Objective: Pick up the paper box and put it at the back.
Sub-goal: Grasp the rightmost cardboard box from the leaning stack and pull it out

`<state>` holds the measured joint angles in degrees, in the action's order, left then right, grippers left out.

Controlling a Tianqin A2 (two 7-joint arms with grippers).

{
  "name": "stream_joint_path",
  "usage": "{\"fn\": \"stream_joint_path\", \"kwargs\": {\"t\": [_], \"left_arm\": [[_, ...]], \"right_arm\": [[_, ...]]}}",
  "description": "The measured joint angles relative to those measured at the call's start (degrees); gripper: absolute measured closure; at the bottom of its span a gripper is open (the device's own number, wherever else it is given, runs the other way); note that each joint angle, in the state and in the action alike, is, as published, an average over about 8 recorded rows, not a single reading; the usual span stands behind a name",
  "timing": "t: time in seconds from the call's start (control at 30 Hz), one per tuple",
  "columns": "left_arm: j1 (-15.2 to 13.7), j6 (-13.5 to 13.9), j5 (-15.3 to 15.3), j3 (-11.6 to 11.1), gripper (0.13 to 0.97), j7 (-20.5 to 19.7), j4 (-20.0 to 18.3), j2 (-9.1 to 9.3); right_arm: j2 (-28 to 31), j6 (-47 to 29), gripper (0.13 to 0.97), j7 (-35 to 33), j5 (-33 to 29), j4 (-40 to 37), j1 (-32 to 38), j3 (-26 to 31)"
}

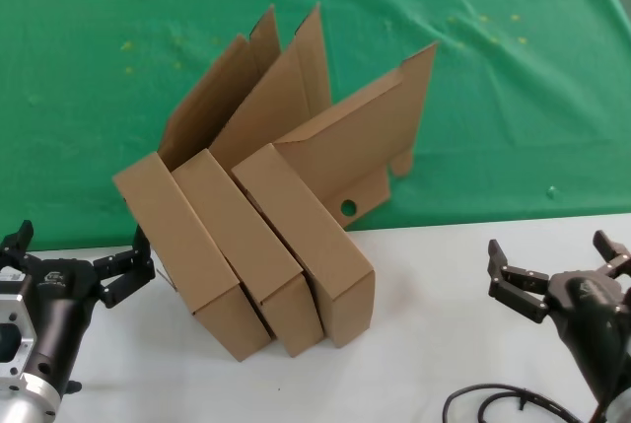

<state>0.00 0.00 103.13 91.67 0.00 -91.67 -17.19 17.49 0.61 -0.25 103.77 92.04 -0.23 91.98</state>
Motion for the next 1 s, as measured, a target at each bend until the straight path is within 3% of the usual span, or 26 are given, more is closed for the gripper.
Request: {"fn": "stream_joint_path", "kwargs": {"t": [1.0], "left_arm": [[0.0, 0.0, 0.0, 0.0, 0.147, 0.0, 0.0, 0.00]], "right_arm": [[0.0, 0.0, 0.129, 0.0, 0.0, 0.0, 0.0, 0.0]]}}
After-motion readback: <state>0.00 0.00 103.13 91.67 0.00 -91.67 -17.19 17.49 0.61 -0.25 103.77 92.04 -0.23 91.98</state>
